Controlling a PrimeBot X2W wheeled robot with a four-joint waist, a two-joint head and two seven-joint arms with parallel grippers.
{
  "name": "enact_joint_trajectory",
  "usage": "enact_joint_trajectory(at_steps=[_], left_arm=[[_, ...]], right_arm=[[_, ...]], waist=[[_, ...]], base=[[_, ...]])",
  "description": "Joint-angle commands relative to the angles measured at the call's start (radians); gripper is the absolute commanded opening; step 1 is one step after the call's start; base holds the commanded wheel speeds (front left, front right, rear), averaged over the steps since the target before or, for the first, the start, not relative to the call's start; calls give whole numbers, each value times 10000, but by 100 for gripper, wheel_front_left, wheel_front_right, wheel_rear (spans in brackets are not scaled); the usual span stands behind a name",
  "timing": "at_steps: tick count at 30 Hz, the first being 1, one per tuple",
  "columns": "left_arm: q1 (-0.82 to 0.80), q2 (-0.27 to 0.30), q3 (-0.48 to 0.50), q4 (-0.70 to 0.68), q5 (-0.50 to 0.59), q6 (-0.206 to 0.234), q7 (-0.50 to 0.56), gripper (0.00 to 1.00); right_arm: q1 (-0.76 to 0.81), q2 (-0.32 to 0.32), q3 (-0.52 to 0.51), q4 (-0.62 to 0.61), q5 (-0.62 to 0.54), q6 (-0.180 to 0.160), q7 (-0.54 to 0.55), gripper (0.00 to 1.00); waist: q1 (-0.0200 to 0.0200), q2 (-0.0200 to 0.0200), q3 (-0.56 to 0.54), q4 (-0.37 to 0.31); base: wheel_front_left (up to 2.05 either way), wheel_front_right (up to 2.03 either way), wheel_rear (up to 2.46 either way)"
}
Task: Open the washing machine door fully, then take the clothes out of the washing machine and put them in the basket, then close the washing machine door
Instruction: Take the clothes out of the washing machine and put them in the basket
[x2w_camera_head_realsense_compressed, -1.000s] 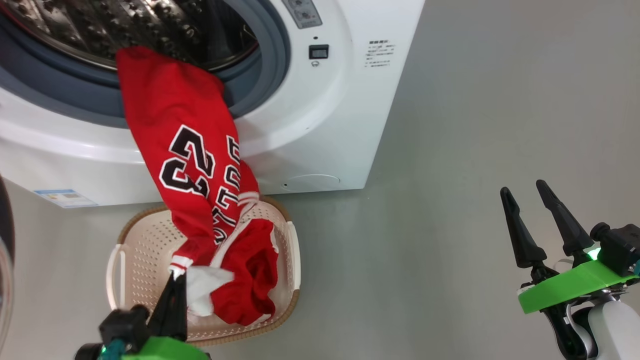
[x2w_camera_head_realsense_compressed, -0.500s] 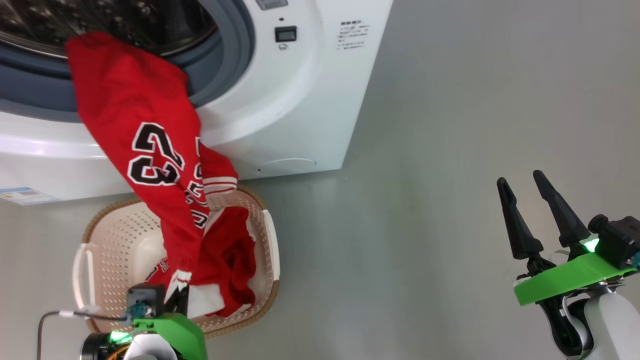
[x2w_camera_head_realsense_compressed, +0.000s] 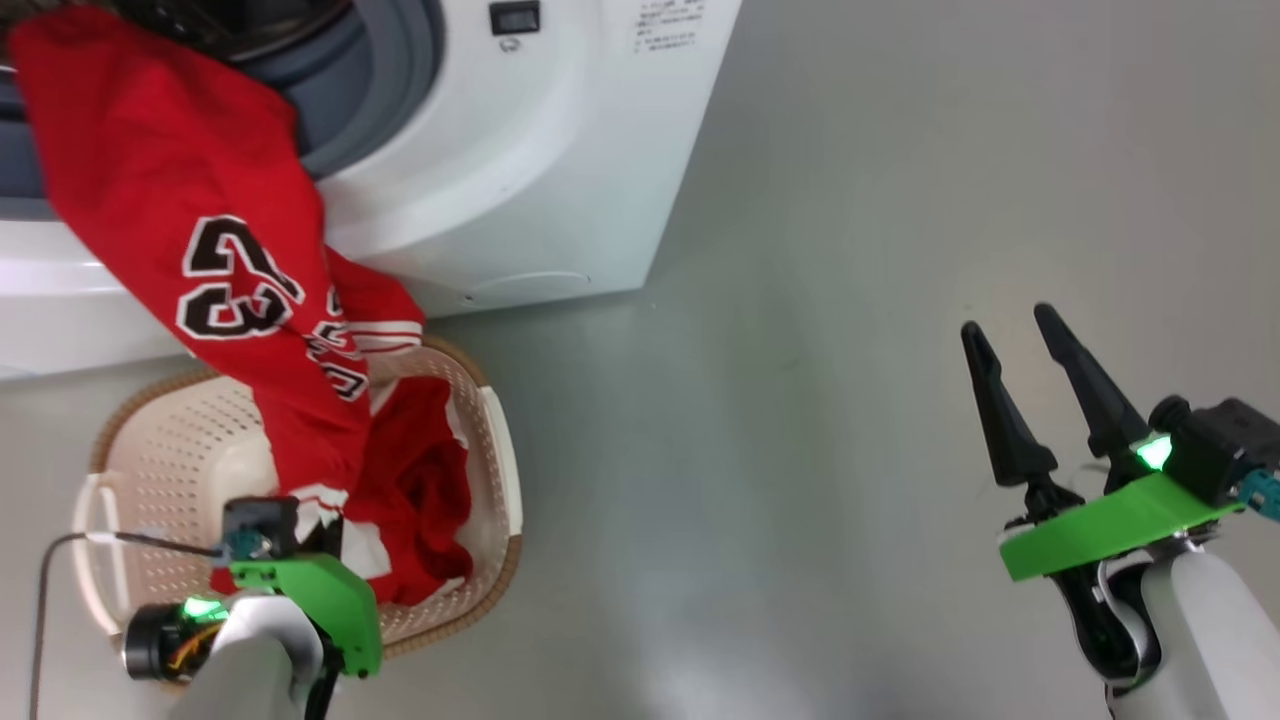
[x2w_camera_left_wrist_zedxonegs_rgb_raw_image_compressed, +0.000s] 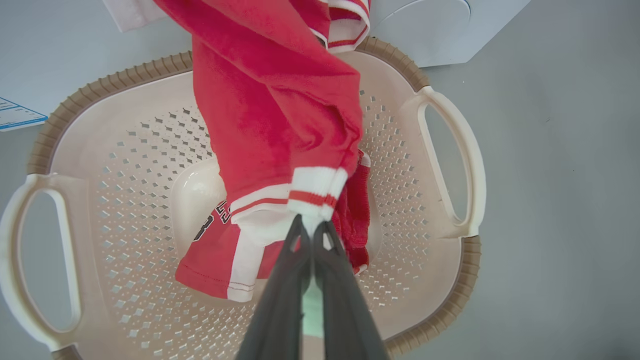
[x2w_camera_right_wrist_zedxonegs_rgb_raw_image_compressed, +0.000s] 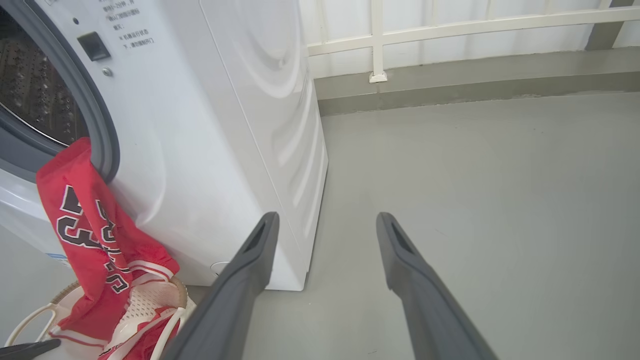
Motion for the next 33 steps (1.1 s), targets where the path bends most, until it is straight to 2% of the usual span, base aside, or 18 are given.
enact_joint_trajectory(at_steps=[1, 5, 9, 11, 12, 13, 14, 24, 33], left_arm=[[-109, 354, 255, -13, -82, 5, -13, 0], [-456, 476, 312, 55, -207, 9, -2, 2], [-770, 582, 474, 95, -438, 42, 94, 17], [-858, 642, 525, 108, -532, 32, 138, 47], [-894, 656, 584, 114, -617, 24, 146, 65], [-925, 649, 675, 118, -740, 11, 157, 88], [-952, 651, 743, 121, -841, -5, 159, 100], [-1019, 656, 833, 135, -1176, -98, -53, 100], [-817, 464, 767, -223, -1372, -180, -233, 100]], right_arm=[[-46, -69, 219, -264, -15, 16, -118, 100], [-168, -27, 207, -328, -26, 16, -118, 100], [-257, 23, 155, -406, -51, 16, -118, 100], [-282, 35, 134, -416, -60, 16, -118, 100], [-295, 35, 123, -414, -61, 16, -118, 100], [-309, 33, 106, -407, -63, 16, -118, 100], [-325, 31, 92, -395, -64, 16, -118, 100], [-397, 19, 75, -304, -91, 16, -118, 100], [-254, -72, 74, -209, -90, 16, -118, 100]], waist=[[0, 0, 324, -209], [0, 0, 705, -348], [0, 0, 1004, -405], [0, 0, 1062, -415], [0, 0, 1080, -413], [0, 0, 1091, -404], [0, 0, 1094, -393], [0, 0, 874, -155], [0, 0, 144, 193]], base=[[0, 0, 0], [0, 0, 0], [0, 0, 0], [0, 0, 0], [0, 0, 0], [0, 0, 0], [0, 0, 0], [0, 0, 0], [0, 0, 0]])
